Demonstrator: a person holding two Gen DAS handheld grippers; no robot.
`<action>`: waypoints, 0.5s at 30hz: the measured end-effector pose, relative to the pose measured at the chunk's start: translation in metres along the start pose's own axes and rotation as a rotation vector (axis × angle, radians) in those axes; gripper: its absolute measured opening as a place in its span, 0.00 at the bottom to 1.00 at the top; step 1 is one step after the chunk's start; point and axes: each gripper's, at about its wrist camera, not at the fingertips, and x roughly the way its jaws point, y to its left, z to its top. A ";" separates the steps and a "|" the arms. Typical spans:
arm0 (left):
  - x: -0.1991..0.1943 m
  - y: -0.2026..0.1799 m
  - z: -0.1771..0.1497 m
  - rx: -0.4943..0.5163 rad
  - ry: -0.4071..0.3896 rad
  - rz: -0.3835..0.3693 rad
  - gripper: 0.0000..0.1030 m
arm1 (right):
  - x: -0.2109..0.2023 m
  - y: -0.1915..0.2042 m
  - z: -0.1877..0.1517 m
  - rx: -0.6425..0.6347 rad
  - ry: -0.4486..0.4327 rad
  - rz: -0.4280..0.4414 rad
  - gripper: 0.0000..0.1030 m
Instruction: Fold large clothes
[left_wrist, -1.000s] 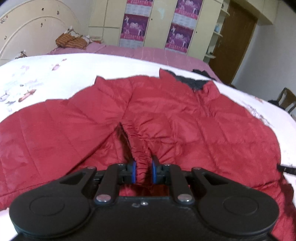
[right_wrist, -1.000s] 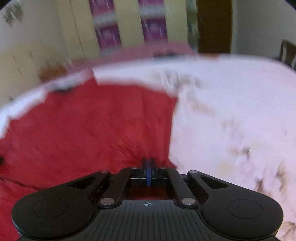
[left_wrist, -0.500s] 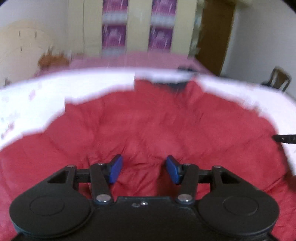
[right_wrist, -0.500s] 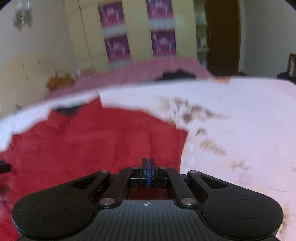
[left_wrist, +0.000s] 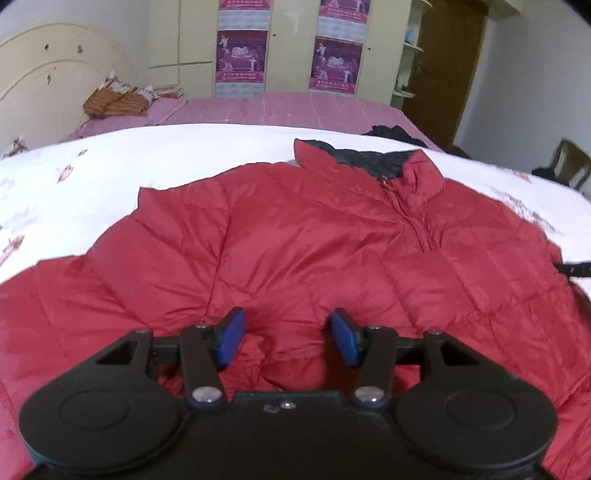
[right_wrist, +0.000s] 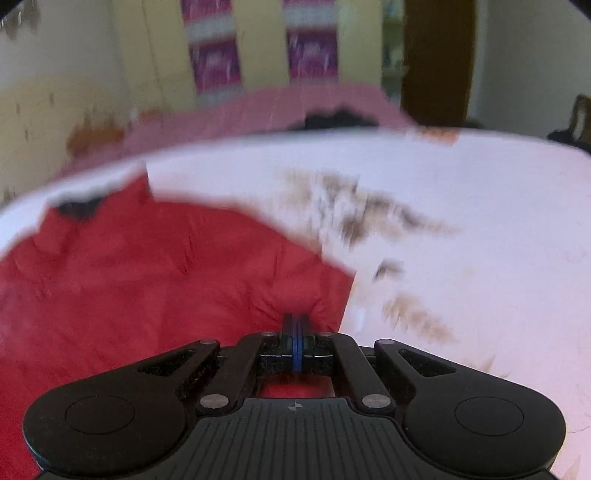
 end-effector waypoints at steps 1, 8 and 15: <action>-0.005 -0.001 0.001 -0.005 0.000 0.004 0.49 | -0.005 0.002 0.000 -0.009 0.004 -0.014 0.00; -0.048 -0.017 -0.021 -0.046 -0.049 -0.032 0.49 | -0.075 0.020 -0.044 0.003 -0.067 0.081 0.00; -0.063 -0.004 -0.025 -0.098 -0.067 0.048 0.93 | -0.079 0.033 -0.054 0.015 -0.005 0.058 0.05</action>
